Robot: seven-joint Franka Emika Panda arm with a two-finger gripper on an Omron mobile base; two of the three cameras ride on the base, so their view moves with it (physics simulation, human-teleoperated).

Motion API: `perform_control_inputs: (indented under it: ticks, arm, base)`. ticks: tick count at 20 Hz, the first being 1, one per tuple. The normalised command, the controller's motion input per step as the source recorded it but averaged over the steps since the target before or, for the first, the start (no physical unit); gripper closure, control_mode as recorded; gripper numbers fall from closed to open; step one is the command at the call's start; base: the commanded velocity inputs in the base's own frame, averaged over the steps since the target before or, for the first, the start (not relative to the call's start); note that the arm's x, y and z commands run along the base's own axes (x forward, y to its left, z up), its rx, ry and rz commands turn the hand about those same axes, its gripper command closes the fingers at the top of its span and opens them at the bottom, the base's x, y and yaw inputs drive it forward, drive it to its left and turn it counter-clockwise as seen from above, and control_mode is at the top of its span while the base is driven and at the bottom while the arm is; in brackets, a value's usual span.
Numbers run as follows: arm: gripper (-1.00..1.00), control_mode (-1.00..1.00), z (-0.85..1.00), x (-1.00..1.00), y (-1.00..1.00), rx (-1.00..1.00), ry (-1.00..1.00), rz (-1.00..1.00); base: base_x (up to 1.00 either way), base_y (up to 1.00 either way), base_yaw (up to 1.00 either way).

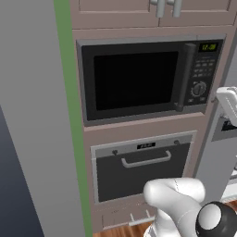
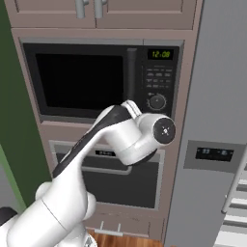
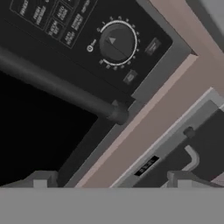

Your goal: Transport the steak from the fridge to the microwave and turn on the microwave.

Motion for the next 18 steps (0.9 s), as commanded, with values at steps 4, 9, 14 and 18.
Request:
perform_control_inputs:
  ticks: [4, 9, 14, 18]
  arm:
    - [-1.0, -1.0, -0.08, 0.03, -0.31, 0.22, 0.12, -0.05]
    - [-1.0, -1.0, -0.14, 0.05, -0.3, 0.26, 0.08, 0.0]
    - [-1.0, -1.0, -0.25, 0.06, -0.23, 0.27, 0.07, 0.0]
    - [-1.0, -1.0, -0.23, 0.08, -0.18, 0.19, 0.0, 0.0]
  base:
    - [0.0, 0.0, 0.0]
    - [0.0, 0.0, 0.0]
    - [0.0, 0.0, 0.0]
    - [0.0, 0.0, 0.0]
